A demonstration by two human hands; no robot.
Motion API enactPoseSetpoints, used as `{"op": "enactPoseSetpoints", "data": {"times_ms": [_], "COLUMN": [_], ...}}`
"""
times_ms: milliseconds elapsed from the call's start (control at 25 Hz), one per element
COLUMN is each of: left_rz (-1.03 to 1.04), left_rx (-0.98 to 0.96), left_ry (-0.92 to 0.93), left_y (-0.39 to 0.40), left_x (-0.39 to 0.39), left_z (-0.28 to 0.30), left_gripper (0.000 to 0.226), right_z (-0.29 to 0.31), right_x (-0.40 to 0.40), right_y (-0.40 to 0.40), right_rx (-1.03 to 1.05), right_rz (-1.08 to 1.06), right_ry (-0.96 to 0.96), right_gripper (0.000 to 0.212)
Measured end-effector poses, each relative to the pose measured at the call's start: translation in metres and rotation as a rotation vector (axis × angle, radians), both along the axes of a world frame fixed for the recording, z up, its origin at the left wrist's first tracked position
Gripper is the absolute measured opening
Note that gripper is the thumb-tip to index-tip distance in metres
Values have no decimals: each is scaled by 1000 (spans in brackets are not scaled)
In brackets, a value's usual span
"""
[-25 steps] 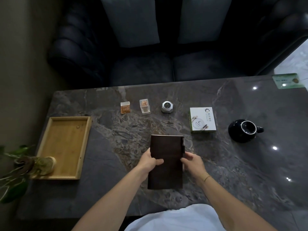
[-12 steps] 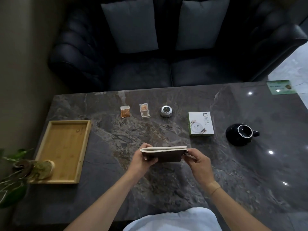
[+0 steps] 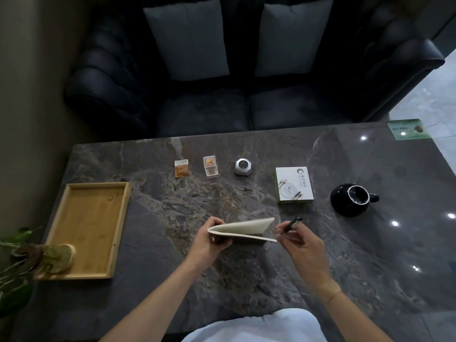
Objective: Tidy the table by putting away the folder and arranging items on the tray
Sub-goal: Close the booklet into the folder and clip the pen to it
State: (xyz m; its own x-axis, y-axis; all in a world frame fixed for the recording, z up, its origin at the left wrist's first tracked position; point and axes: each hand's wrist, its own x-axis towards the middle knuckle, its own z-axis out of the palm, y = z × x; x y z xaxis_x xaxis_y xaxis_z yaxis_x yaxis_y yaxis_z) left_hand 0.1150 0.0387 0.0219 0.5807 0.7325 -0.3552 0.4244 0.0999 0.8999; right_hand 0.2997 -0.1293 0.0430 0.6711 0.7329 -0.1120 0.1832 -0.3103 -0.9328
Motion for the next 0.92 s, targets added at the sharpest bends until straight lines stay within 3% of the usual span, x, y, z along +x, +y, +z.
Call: {"op": "enactPoseSetpoints", "data": {"times_ms": [280, 440, 680, 840, 920], "left_rz": [13, 15, 35, 49, -9], "left_rx": [2, 9, 0, -105, -10], "left_ry": [-18, -33, -28, -31, 22], "left_y": [-3, -3, -3, -1, -1], "left_x": [0, -1, 2, 3, 1], "left_z": [-1, 1, -3, 0, -1], "left_gripper": [39, 39, 39, 32, 35], "right_z": [45, 67, 82, 89, 94], "right_x": [1, -2, -32, -49, -54], "right_y": [19, 32, 49, 66, 75], "right_rx": [-11, 4, -38, -30, -58], "right_rz": [200, 245, 407, 434, 419], "right_ry": [-94, -125, -575, -664, -691], "right_gripper": [24, 12, 17, 16, 21]}}
